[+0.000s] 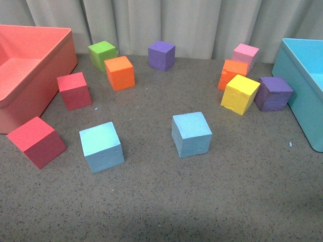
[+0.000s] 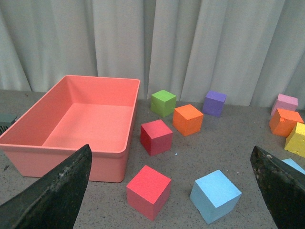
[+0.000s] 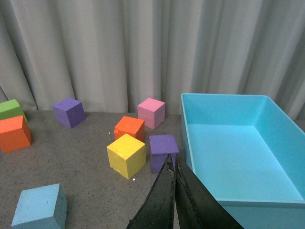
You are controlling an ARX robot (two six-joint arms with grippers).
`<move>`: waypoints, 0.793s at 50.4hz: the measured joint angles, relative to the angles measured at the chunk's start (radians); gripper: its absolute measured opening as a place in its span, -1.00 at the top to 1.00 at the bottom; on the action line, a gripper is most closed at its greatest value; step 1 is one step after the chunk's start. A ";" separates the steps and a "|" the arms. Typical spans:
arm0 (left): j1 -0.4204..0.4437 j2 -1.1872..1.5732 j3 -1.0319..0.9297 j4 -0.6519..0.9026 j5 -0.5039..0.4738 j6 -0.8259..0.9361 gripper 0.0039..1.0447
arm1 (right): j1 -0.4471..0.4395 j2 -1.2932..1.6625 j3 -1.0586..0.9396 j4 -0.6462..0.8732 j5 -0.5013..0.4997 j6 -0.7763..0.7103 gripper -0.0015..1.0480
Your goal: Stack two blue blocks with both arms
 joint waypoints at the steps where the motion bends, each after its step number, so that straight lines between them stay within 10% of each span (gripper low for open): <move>1: 0.000 0.000 0.000 0.000 0.000 0.000 -0.88 | -0.004 -0.023 -0.003 -0.015 -0.003 0.000 0.98; 40: 0.000 0.000 0.000 0.000 0.000 0.000 -0.88 | -0.106 -0.658 -0.063 -0.565 -0.100 0.000 0.98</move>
